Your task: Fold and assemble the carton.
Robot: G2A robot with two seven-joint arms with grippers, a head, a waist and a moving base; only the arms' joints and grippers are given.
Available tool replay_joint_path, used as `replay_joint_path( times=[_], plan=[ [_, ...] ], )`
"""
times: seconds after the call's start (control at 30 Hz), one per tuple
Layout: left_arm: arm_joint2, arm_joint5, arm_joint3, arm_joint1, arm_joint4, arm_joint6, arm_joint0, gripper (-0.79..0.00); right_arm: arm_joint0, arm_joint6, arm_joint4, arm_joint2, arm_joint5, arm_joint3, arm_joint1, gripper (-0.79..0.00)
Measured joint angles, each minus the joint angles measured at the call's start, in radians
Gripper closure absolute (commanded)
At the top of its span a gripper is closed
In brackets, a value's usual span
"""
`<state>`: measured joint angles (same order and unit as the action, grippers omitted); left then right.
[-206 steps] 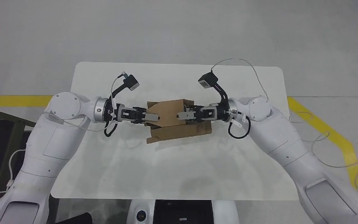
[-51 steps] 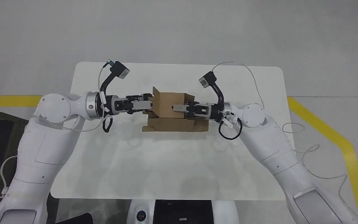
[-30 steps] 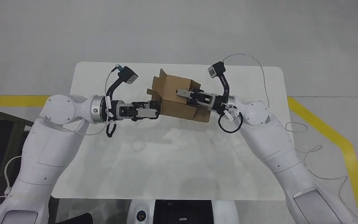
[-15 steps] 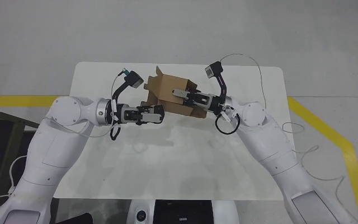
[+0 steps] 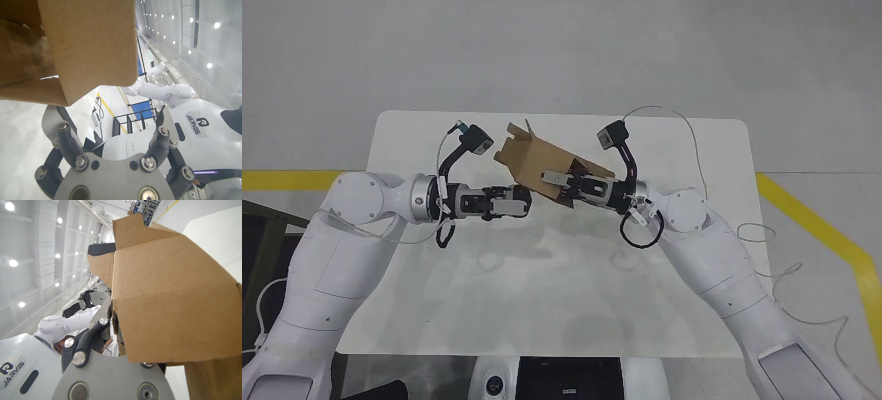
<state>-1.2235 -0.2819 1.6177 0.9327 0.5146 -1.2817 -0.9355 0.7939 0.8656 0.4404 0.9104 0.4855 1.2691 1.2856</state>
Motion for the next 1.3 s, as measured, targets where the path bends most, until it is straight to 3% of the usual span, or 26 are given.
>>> replay_joint_path(
  times=[0.47,0.83,1.03,1.3],
  plan=[
    [-0.006,-0.003,0.008,-0.001,0.006,-0.009,-0.004,-0.785,-0.005,0.005,-0.006,0.027,0.008,-0.032,0.004,0.000],
    [-0.126,-0.030,-0.097,-0.021,0.005,-0.013,-0.015,-0.785,0.017,0.146,0.007,0.097,-0.051,-0.025,-0.021,0.000],
    [-0.116,-0.037,-0.113,-0.021,-0.020,0.016,-0.029,-0.785,0.041,0.230,0.015,0.117,-0.085,0.022,-0.033,0.000],
    [-0.090,-0.030,-0.124,-0.017,-0.043,0.053,-0.044,-0.785,0.065,0.251,0.029,0.130,-0.085,0.073,-0.038,0.000]
  ],
)
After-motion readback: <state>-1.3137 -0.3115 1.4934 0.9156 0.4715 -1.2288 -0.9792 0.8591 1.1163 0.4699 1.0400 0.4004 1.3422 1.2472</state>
